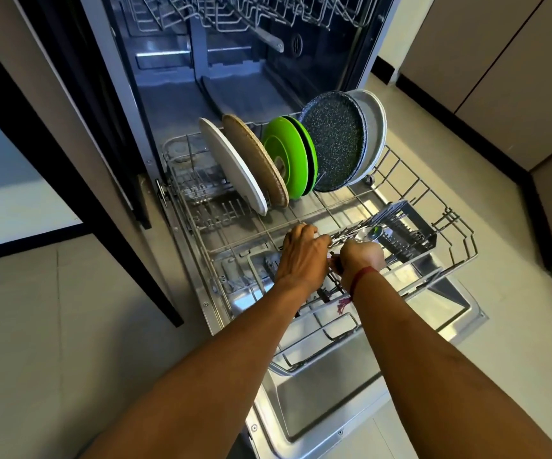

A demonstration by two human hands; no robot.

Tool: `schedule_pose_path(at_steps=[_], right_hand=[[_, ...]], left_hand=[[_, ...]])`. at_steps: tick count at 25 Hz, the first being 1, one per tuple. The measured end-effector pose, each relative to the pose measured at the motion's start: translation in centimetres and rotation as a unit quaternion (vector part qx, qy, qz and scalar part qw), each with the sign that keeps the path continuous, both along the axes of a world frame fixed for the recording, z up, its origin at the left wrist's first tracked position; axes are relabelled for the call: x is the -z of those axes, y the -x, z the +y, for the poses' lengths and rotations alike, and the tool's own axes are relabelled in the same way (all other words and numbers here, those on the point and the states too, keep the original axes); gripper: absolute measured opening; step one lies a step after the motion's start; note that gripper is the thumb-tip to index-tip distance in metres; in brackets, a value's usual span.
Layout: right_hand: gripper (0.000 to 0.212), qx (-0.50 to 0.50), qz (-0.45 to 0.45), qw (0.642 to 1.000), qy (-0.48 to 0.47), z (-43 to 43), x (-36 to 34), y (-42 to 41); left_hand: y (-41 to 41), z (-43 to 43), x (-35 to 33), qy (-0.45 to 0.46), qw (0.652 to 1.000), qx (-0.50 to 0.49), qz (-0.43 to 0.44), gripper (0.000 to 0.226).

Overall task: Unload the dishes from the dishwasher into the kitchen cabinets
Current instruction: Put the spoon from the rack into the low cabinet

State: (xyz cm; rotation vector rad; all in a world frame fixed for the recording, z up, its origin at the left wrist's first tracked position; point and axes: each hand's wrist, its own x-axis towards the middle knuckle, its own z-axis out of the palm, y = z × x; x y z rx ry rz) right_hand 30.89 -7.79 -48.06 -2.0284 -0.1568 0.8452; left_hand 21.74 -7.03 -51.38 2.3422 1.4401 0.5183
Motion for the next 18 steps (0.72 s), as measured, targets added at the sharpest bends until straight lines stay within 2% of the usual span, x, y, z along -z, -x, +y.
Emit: schedule_pose_path(at_steps=[3, 7, 9, 11, 15, 18], right_hand=[[0.018, -0.025, -0.069, 0.997, 0.016, -0.2, 0.4, -0.1], [0.021, -0.023, -0.106, 0.994, 0.027, -0.9, 0.3, -0.8], [0.015, -0.006, -0.026, 1.000, -0.003, -1.2, -0.6, -1.4], [0.020, -0.012, 0.088, 0.995, -0.035, -1.6, -2.1, -2.3], [0.024, -0.116, 0.113, 0.987, -0.021, -2.2, -4.1, -3.6], [0.032, -0.168, 0.155, 0.973, 0.012, -2.3, -3.9, -3.7]], left_hand=[[-0.9, 0.5, 0.1, 0.002, 1.000, -0.003, 0.020, 0.027], [-1.9, 1.2, 0.4, 0.021, 0.997, 0.015, 0.075, 0.025], [-2.4, 1.4, 0.3, 0.041, 0.995, 0.013, 0.090, 0.024], [-3.2, 1.4, -0.3, 0.056, 0.994, 0.011, 0.098, 0.022], [-4.9, 0.8, -0.5, 0.049, 0.992, 0.005, 0.114, 0.026], [-5.6, 0.9, -0.2, 0.057, 0.992, -0.006, 0.111, 0.019]])
